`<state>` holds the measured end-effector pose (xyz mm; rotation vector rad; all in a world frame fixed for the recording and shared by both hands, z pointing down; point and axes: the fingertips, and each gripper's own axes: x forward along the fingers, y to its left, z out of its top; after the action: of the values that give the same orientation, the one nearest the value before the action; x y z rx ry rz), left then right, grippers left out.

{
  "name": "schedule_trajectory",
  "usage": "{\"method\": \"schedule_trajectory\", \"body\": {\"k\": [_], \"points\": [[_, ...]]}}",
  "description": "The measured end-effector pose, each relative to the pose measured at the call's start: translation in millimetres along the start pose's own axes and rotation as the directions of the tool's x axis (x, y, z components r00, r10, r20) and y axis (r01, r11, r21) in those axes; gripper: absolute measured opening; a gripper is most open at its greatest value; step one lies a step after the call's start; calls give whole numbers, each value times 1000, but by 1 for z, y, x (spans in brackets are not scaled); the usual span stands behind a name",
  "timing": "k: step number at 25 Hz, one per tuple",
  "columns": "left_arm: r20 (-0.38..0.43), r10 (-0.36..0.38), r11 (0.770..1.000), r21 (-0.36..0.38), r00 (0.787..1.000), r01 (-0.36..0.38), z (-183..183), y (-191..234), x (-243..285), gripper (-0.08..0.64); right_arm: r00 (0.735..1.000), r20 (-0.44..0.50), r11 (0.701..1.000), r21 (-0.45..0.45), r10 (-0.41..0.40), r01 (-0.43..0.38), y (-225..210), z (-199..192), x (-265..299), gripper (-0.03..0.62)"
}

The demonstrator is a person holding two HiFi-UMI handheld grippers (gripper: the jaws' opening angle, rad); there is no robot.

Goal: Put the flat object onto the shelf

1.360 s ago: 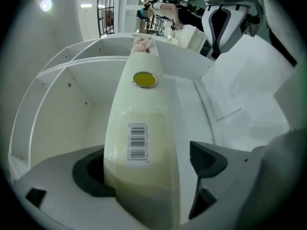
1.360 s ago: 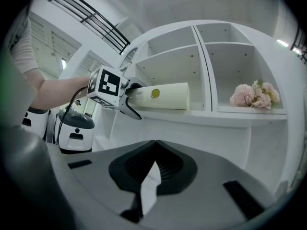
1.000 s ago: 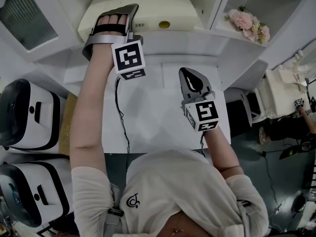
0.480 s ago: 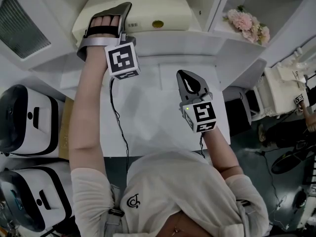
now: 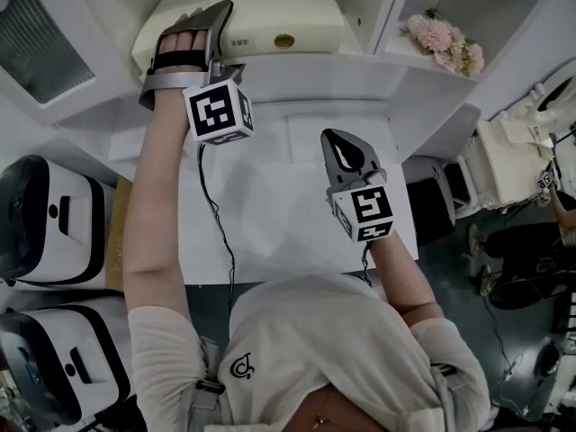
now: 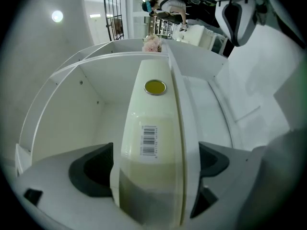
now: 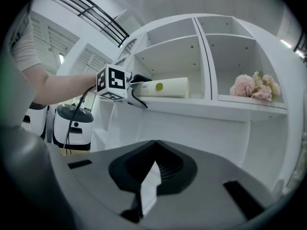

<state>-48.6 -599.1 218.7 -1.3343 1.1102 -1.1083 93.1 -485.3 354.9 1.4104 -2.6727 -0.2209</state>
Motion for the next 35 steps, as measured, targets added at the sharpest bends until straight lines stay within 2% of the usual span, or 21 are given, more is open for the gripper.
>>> {"method": "schedule_trajectory", "body": {"k": [3, 8, 11, 12, 14, 15, 20, 23, 26, 29, 32, 35], "points": [[-6, 16, 1000, 16, 1000, -16, 1, 2, -15, 508, 1000, 3, 1000, -7, 8, -8, 8, 3, -3, 8], [13, 36, 998, -51, 999, -35, 6, 11, -47, 505, 1000, 11, 1000, -13, 18, -17, 21, 7, -10, 8], [22, 29, 998, -60, 999, -27, 9, 9, -69, 479, 1000, 9, 1000, -12, 22, -22, 33, 8, -17, 8], [29, 43, 997, -69, 999, -41, 11, 10, -79, 429, 1000, 7, 1000, -12, 23, -23, 37, 8, -20, 8], [43, 108, 989, -105, 993, -103, 14, 14, -98, 220, 1000, 1, 1000, -10, 22, -22, 45, 7, -26, 8], [47, 139, 984, -121, 989, -132, 14, 15, -106, 161, 1000, -2, 1000, -9, 21, -21, 48, 7, -29, 8], [53, 186, 965, -199, 981, -172, 17, 1, -140, 31, 1000, -16, 1000, -7, 12, -12, 66, 4, -48, 8], [77, 181, 942, -299, 980, -151, 16, -19, -157, 14, 1000, -16, 1000, -3, 0, 0, 74, 4, -60, 8], [91, 165, 899, -423, 982, -112, 13, -43, -177, 14, 1000, -14, 1000, -4, -13, 13, 82, 4, -73, 8], [101, 144, 839, -541, 984, -67, 11, -66, -197, 12, 1000, -16, 1000, -4, -24, 24, 87, 3, -85, 8], [116, 126, 746, -666, 985, -17, 5, -85, -220, 14, 1000, -7, 999, 16, -29, 29, 93, 3, -96, 8], [140, 98, 626, -779, 985, 49, -1, -103, -241, 12, 999, 18, 999, 40, -34, 34, 98, 6, -106, 8]]}}
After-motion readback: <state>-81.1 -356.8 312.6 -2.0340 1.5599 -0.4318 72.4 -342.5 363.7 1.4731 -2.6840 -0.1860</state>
